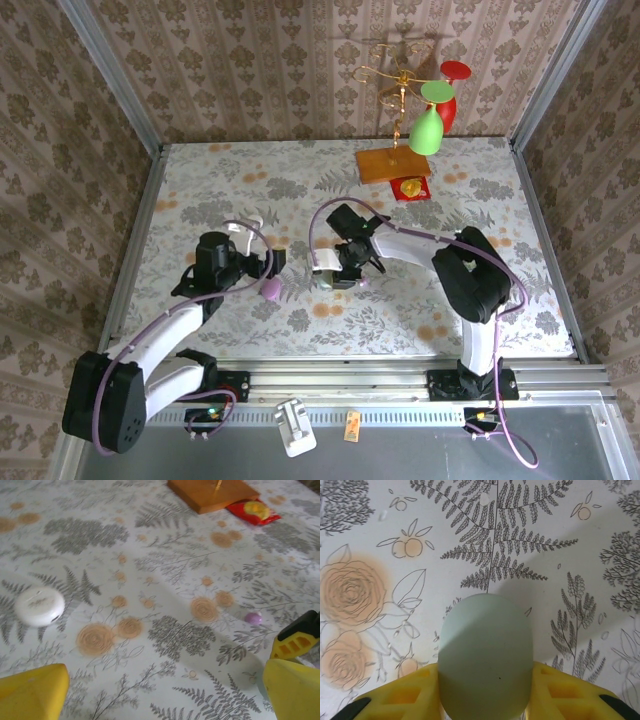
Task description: Insert the wireless bluetooth earbuds into the charging case
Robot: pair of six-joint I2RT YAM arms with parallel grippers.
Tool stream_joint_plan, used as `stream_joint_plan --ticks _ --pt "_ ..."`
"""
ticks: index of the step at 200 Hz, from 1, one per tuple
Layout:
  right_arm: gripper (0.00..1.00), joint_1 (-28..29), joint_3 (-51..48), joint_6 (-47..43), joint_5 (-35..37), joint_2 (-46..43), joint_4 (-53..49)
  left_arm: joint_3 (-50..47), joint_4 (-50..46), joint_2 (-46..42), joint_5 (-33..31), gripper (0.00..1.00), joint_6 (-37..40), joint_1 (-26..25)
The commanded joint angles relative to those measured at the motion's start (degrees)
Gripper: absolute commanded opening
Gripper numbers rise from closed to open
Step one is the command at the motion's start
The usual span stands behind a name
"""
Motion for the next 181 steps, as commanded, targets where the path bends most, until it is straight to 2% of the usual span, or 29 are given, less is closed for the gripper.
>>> stream_joint_plan --ticks 1,26,37,56,78,101,111,148,181 --pt "0.39 -1.1 -1.2 2.0 -2.2 -5.5 -1.9 -1.4 7.9 -1.4 5.9 1.00 5.1 -2.1" --pt "0.38 -1.7 -1.3 2.4 -1.3 -9.5 -4.8 -2.4 12.3 -1.3 9.4 1.00 8.4 -4.3" --pt "0.38 -1.9 -1.3 2.8 -1.3 -11.3 -5.6 -2.2 13.2 -0.8 10.7 1.00 9.6 -7.1" --pt "0.38 -2.2 -1.3 3.4 -1.5 -14.6 -6.6 -0.7 14.5 0.0 13.6 0.98 8.6 -8.5" --pt "0.38 -2.5 0.3 4.1 -3.6 -17.2 -10.0 1.0 16.8 1.2 16.4 0.98 9.5 -10.8" --pt "0.38 -2.5 2.9 4.9 -7.2 -19.0 -13.6 1.9 17.0 2.7 20.7 0.99 15.3 -13.0" --pt "0.37 -2.5 3.8 5.2 -8.9 -19.8 -14.7 1.9 17.5 3.5 20.9 0.99 16.8 -13.5" --pt "0.34 -2.4 5.1 5.5 -14.0 -22.8 -15.4 4.2 19.5 7.3 29.3 0.98 16.7 -14.2" --pt "0.34 -2.4 6.5 5.3 -17.0 -24.0 -15.8 5.2 24.1 10.5 32.1 0.95 15.9 -14.7"
